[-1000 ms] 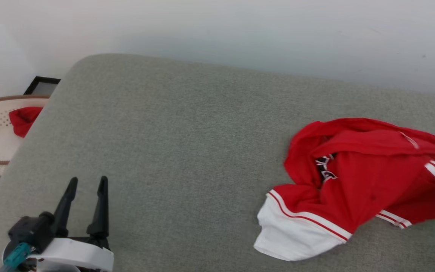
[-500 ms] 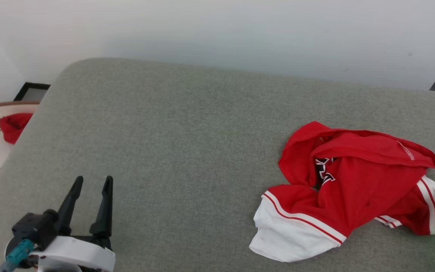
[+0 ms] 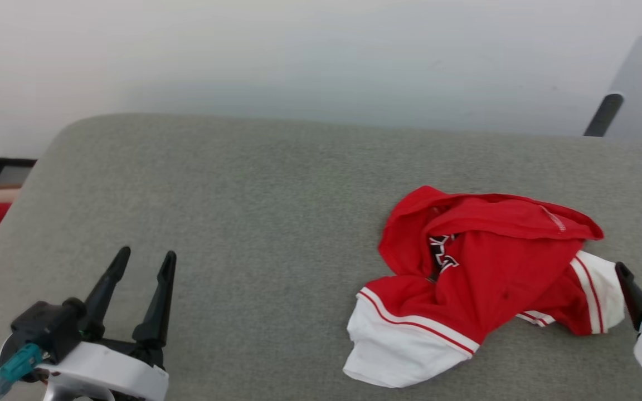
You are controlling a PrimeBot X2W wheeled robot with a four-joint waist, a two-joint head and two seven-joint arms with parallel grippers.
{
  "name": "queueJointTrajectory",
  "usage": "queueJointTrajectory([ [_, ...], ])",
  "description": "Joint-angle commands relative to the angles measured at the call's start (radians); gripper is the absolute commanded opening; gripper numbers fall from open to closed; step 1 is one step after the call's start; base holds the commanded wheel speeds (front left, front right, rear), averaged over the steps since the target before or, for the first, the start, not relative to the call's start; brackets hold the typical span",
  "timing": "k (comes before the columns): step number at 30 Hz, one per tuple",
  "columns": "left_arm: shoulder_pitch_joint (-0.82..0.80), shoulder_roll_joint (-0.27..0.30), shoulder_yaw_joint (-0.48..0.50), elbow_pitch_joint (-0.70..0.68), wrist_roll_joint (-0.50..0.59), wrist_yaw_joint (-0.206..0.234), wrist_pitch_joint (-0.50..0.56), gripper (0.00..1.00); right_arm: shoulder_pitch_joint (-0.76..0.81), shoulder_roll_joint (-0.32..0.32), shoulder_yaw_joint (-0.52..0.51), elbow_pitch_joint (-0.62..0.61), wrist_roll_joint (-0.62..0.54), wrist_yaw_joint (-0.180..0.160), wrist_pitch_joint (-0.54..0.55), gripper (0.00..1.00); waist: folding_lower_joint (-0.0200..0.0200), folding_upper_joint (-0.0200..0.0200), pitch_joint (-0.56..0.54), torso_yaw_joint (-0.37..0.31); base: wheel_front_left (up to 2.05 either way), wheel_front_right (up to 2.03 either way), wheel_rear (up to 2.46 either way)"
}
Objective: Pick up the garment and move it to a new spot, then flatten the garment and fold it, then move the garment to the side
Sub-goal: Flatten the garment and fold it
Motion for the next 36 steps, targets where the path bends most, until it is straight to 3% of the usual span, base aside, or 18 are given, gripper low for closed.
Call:
queueJointTrajectory([
  [1, 0.012, 0.004, 0.001, -0.019, -0.006, 0.007, 0.009, 1.0, 0.024, 0.014, 0.002, -0.024, -0.008, 0.0, -0.02, 1.0, 0.0, 0.0, -0.015, -0.033, 0.0, 0.0, 0.0],
  [17, 0.076, 0.047, -0.048, -0.194, 0.002, 0.03, 0.141, 1.0, 0.139, 0.155, -0.006, -0.177, -0.063, 0.0, -0.232, 1.0, 0.0, 0.0, 0.014, -0.157, 0.0, 0.0, 0.0],
  [24, 0.08, 0.053, -0.096, -0.232, -0.016, 0.017, 0.217, 1.0, 0.132, 0.176, -0.017, -0.176, -0.067, 0.0, -0.269, 1.0, 0.0, 0.0, 0.036, -0.178, 0.0, 0.0, 0.0],
  [36, 0.031, 0.042, -0.241, -0.24, -0.069, 0.009, 0.487, 1.0, 0.094, 0.175, -0.027, -0.159, -0.052, 0.0, -0.281, 1.0, 0.0, 0.0, 0.092, -0.196, 0.0, 0.0, 0.0],
])
